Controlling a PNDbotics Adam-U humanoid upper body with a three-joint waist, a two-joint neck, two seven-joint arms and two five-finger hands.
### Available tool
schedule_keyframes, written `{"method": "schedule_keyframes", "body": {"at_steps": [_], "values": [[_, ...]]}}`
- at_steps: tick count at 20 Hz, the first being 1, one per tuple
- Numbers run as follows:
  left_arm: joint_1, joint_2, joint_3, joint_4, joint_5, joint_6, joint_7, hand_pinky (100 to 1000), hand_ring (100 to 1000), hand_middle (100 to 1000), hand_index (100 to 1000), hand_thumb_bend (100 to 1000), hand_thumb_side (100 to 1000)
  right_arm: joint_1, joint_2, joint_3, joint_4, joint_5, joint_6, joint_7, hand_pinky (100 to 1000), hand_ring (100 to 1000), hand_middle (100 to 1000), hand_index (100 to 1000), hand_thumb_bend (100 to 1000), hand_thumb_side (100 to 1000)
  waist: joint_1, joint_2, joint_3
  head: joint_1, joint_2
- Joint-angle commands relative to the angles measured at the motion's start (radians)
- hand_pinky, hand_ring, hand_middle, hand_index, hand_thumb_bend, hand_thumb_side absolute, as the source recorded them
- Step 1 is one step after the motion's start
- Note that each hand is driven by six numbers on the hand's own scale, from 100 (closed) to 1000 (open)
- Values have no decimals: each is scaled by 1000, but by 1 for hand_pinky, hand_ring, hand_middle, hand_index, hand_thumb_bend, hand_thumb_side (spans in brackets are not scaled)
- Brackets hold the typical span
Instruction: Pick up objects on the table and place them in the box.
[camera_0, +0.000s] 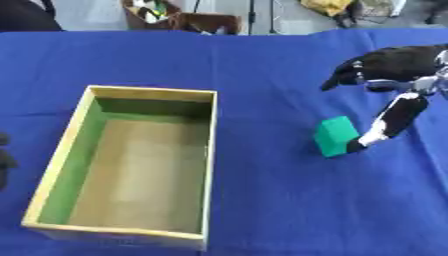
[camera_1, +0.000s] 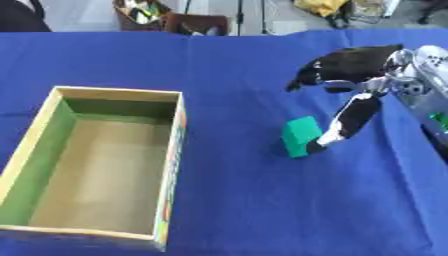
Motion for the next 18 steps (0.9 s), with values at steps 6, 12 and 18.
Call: {"method": "schedule_keyframes", "body": {"at_steps": [6, 12, 18], "values": [[-9, 8, -2, -19, 0, 1, -4, 100, 338, 474, 495, 100, 909, -4, -11, 1, 16, 22, -33, 13, 827, 900, 773, 907, 597, 780, -2, -15, 0, 10, 6], [-9, 6, -2, -19, -2, 2, -5, 100, 338, 474, 495, 100, 910, 15, -4, 5, 36, 41, -32, -6, 822, 888, 732, 877, 588, 768, -2, -13, 0, 14, 10], [-9, 4, -2, -19, -2, 2, -5, 100, 338, 474, 495, 100, 910, 23, 8, 8, 79, 40, -38, 2, 823, 885, 717, 868, 573, 762, 1, -12, 1, 16, 11]]}}
